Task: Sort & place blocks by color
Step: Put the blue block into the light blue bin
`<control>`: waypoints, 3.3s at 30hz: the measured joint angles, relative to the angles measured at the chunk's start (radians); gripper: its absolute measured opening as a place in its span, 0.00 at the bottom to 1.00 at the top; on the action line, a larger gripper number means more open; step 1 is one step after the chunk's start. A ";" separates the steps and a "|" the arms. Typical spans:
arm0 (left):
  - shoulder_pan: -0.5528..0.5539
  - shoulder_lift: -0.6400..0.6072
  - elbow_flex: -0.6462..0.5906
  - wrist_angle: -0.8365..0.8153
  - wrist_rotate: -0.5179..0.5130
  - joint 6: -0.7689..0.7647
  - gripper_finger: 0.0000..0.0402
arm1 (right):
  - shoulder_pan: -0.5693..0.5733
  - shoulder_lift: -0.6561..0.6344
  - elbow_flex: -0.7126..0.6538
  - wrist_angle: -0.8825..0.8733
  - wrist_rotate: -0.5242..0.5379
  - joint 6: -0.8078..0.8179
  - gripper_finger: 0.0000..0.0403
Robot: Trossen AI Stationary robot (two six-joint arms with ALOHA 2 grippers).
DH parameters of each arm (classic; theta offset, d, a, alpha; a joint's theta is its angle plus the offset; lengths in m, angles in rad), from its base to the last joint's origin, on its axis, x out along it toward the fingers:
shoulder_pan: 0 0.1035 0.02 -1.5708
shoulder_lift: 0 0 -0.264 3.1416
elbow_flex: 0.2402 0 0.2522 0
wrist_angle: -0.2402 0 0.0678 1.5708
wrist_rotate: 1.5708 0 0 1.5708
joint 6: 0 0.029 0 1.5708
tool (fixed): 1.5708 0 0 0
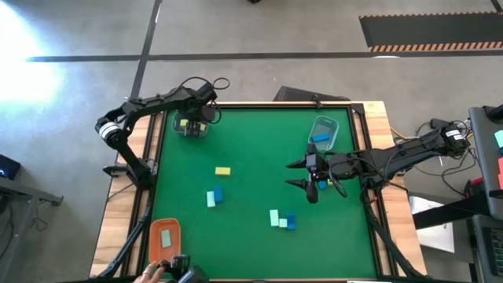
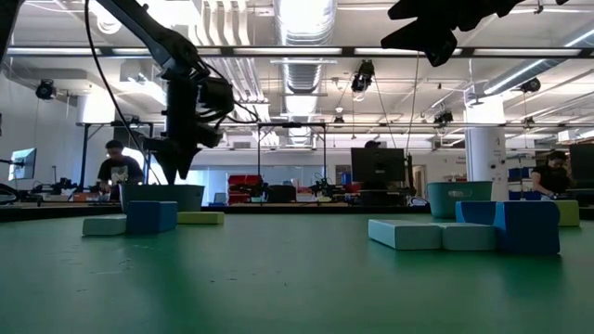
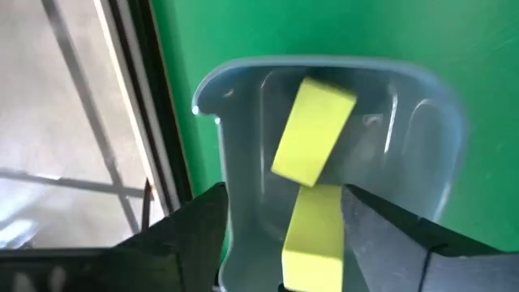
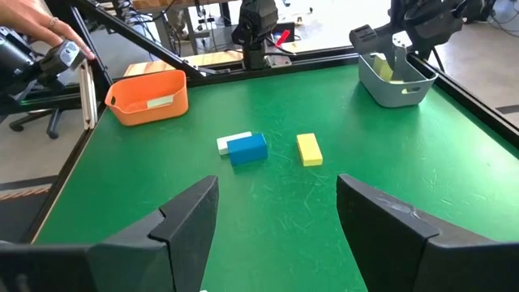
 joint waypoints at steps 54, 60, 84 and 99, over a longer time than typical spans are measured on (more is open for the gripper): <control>-0.842 -0.286 -0.017 0.715 -0.109 -0.725 0.62 | -0.009 0.278 0.048 -0.984 0.026 1.153 0.55; -0.842 -0.286 -0.017 0.716 -0.109 -0.702 0.62 | -0.018 0.362 0.048 -0.978 0.027 1.151 0.55; -0.842 -0.286 -0.020 0.705 -0.109 -0.699 0.62 | -0.018 0.508 0.052 -0.861 0.041 1.095 0.29; -0.842 -0.290 -0.021 0.706 -0.109 -0.700 0.62 | -0.018 0.377 0.158 -0.866 0.044 0.965 0.29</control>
